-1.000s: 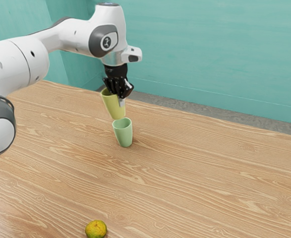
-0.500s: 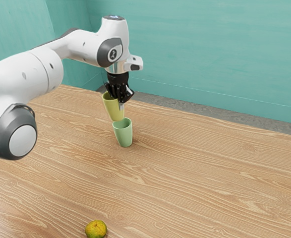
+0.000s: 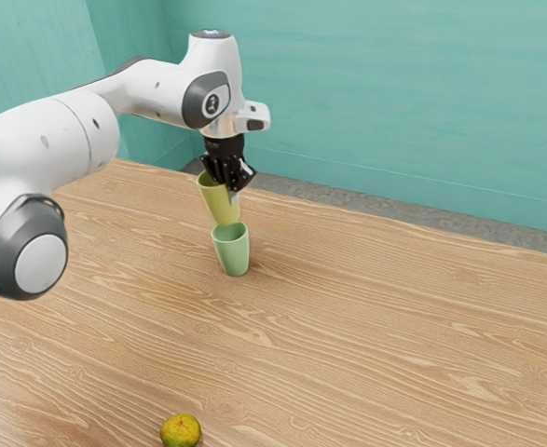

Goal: Place the left cup onto the right cup

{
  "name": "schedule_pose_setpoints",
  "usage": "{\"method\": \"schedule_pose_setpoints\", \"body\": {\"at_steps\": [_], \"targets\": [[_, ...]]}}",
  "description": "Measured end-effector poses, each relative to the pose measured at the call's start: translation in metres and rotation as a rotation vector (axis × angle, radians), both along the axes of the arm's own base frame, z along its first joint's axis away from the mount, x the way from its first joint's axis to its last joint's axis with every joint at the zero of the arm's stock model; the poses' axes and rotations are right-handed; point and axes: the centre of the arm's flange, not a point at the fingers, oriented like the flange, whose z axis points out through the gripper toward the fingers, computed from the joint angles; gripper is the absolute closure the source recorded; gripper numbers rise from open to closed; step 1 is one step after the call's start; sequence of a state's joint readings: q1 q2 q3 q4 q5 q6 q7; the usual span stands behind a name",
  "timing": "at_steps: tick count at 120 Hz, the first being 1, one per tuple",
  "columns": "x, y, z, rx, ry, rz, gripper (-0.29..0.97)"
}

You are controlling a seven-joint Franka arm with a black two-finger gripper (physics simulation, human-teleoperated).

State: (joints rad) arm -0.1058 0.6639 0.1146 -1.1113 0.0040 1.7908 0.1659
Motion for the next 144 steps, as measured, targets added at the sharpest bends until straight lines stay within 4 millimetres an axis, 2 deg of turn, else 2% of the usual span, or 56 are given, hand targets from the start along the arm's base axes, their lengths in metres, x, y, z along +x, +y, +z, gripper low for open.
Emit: {"method": "schedule_pose_setpoints", "body": {"at_steps": [41,72,106,121,131,144], "targets": [[-0.005,0.001,-0.009,-0.003,0.019,0.003,0.79],[-0.005,0.000,-0.024,-0.003,0.040,0.002,0.79],[-0.004,0.001,-0.049,0.005,0.074,0.003,0.79],[-0.003,0.000,-0.053,0.004,0.078,0.003,0.78],[-0.003,-0.002,-0.057,-0.006,0.083,0.005,0.72],[-0.002,-0.004,-0.058,-0.027,0.072,0.008,0.47]]}}
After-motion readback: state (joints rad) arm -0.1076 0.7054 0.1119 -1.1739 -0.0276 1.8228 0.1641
